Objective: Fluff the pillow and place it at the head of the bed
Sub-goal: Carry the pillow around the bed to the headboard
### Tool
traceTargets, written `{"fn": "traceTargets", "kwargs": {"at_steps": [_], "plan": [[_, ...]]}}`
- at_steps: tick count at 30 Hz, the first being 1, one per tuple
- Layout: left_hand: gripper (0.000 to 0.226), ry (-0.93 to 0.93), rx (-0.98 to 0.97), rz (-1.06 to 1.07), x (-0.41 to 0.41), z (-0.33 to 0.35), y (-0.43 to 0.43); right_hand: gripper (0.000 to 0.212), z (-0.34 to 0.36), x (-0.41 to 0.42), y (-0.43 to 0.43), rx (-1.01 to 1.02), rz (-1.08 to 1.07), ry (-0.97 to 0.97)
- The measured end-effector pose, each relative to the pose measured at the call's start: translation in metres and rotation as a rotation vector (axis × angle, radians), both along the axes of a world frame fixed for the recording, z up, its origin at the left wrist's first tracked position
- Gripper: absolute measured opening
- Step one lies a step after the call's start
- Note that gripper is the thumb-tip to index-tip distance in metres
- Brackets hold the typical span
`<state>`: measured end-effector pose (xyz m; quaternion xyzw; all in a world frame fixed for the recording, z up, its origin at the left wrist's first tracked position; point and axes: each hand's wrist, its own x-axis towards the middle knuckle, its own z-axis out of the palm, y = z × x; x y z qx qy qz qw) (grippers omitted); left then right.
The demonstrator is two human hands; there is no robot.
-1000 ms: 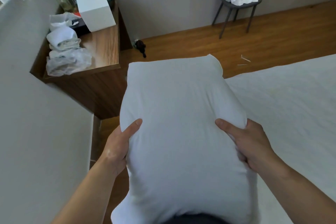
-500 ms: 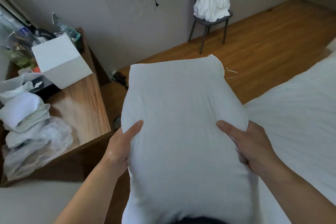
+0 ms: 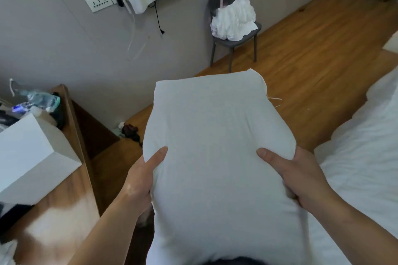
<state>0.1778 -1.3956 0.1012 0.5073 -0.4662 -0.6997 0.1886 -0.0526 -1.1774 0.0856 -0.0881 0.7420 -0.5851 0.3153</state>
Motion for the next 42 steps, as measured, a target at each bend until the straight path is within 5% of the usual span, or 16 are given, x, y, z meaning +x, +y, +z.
{"fn": "traceTargets", "kwargs": {"at_steps": [11, 18, 24, 27, 30, 36, 42], "plan": [[0.106, 0.000, -0.005, -0.275, -0.218, -0.007, -0.152, 0.049, -0.001, -0.163, -0.105, 0.065, -0.236, 0.008], [0.054, 0.015, -0.031, -0.446, -0.401, -0.009, -0.249, 0.042, 0.001, -0.276, -0.178, 0.072, -0.445, 0.002], [0.103, 0.121, -0.115, -0.677, -0.554, -0.026, -0.322, 0.023, 0.022, -0.366, -0.211, 0.093, -0.616, -0.021], [0.077, 0.128, -0.113, -0.750, -0.630, -0.031, -0.328, 0.023, 0.019, -0.417, -0.215, 0.087, -0.707, -0.026], [0.021, 0.113, -0.093, -0.828, -0.703, -0.033, -0.314, 0.022, 0.011, -0.474, -0.214, 0.080, -0.751, -0.023], [0.017, 0.045, -0.054, -0.797, -0.864, -0.022, -0.286, 0.028, 0.010, -0.624, -0.199, 0.055, -0.804, 0.048], [0.100, 0.033, -0.034, -0.881, -1.014, -0.019, -0.274, 0.024, 0.019, -0.761, -0.183, 0.044, -0.835, 0.060]]}}
